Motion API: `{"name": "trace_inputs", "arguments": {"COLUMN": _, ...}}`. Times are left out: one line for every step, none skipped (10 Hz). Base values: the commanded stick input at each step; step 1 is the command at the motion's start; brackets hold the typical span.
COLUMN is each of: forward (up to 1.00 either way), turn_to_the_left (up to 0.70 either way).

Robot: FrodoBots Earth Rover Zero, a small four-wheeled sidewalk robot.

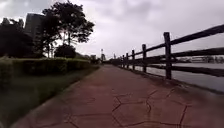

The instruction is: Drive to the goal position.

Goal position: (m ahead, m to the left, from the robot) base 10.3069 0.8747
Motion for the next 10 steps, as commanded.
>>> {"name": "trace_inputs", "arguments": {"forward": 1.00, "turn_to_the_left": 0.00}}
{"name": "trace_inputs", "arguments": {"forward": 1.00, "turn_to_the_left": 0.00}}
{"name": "trace_inputs", "arguments": {"forward": 1.00, "turn_to_the_left": 0.00}}
{"name": "trace_inputs", "arguments": {"forward": 1.00, "turn_to_the_left": 0.00}}
{"name": "trace_inputs", "arguments": {"forward": 1.00, "turn_to_the_left": 0.00}}
{"name": "trace_inputs", "arguments": {"forward": 1.00, "turn_to_the_left": 0.00}}
{"name": "trace_inputs", "arguments": {"forward": 1.00, "turn_to_the_left": 0.00}}
{"name": "trace_inputs", "arguments": {"forward": 1.00, "turn_to_the_left": 0.09}}
{"name": "trace_inputs", "arguments": {"forward": 1.00, "turn_to_the_left": 0.31}}
{"name": "trace_inputs", "arguments": {"forward": 1.00, "turn_to_the_left": 0.07}}
